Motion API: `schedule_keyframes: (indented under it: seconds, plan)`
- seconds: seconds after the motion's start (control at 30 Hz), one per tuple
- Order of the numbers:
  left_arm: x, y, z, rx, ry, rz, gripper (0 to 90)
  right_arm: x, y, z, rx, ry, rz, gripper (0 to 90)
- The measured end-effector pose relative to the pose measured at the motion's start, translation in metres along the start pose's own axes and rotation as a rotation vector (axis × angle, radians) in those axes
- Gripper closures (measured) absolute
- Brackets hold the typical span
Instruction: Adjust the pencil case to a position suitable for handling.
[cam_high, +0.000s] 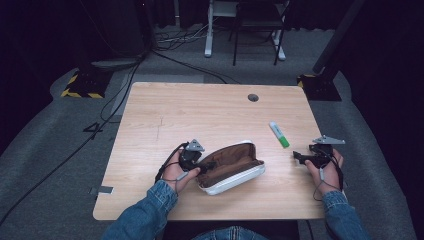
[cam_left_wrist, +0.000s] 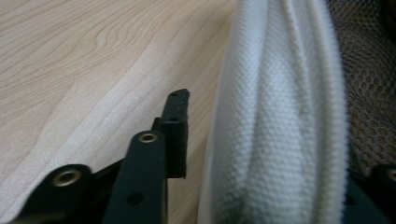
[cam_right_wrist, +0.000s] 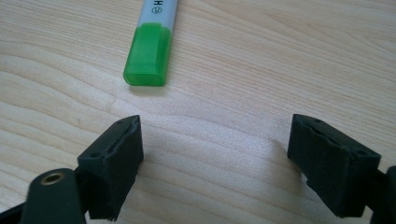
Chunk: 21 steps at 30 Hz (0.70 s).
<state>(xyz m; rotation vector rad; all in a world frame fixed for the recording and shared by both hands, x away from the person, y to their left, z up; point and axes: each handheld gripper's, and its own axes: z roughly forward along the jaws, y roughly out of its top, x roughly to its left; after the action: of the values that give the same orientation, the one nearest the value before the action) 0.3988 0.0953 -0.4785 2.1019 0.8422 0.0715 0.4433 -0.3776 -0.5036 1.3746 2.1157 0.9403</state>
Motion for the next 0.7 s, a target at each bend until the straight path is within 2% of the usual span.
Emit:
schedule_keyframes:
  seconds: [0.03, 0.1, 0.2, 0.33, 0.47, 0.7]
  plan:
    - [0.0, 0.0, 0.0, -0.011, 0.003, 0.005, 60.2, 0.0, 0.0, 0.0, 0.0, 0.0, 0.0, 18.3]
    - [0.0, 0.001, 0.0, -0.032, 0.013, -0.002, 50.0, 0.0, 0.0, 0.0, 0.0, 0.0, 0.0, 18.3]
    - [-0.001, 0.001, -0.002, -0.043, 0.021, 0.009, 41.0, 0.0, 0.0, 0.0, -0.001, -0.001, 0.001, 18.3]
    - [-0.004, 0.002, -0.004, -0.058, 0.024, 0.014, 33.6, 0.0, 0.0, 0.0, -0.001, -0.001, 0.001, 18.3]
    - [-0.006, 0.003, -0.009, -0.074, 0.043, 0.04, 30.6, 0.0, 0.0, 0.0, 0.0, 0.0, 0.002, 18.3]
    - [-0.008, 0.002, -0.018, -0.084, 0.079, 0.062, 28.1, 0.0, 0.0, 0.0, 0.002, 0.001, 0.002, 18.3]
